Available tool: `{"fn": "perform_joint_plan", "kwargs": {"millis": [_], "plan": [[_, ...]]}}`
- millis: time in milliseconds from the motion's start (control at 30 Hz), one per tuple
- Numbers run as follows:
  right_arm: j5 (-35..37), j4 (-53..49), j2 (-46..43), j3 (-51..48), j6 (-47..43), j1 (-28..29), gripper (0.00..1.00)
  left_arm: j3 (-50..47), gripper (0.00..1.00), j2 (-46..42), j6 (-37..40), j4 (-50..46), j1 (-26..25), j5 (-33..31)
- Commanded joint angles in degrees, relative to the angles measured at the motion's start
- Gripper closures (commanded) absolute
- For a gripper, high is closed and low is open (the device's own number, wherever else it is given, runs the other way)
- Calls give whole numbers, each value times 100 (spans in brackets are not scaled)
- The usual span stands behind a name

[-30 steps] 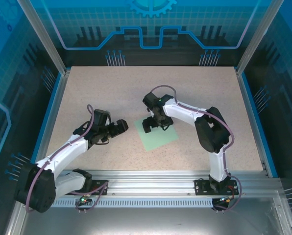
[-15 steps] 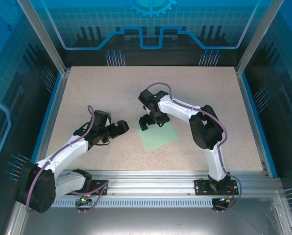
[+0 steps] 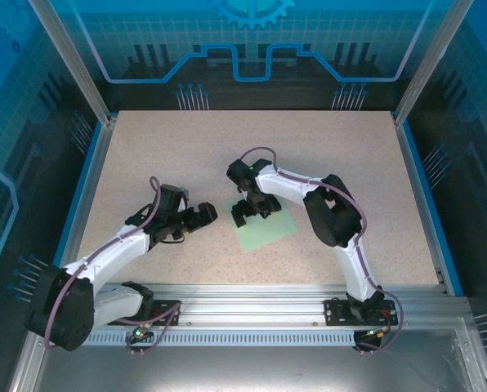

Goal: Fold a paper plane with a square sheet of paper (pick it up from the middle)

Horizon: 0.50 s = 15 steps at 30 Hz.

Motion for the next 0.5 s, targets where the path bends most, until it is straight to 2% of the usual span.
{"fn": "perform_joint_plan", "kwargs": {"millis": [0, 167, 467], "plan": [[-331, 106, 224, -373, 140, -44, 1, 23, 2, 35, 90, 35, -75, 125], [-323, 104, 226, -401, 185, -51, 1, 1, 2, 43, 94, 11, -75, 120], [92, -175, -352, 82, 225, -20, 1, 36, 1, 34, 128, 0, -99, 128]]}}
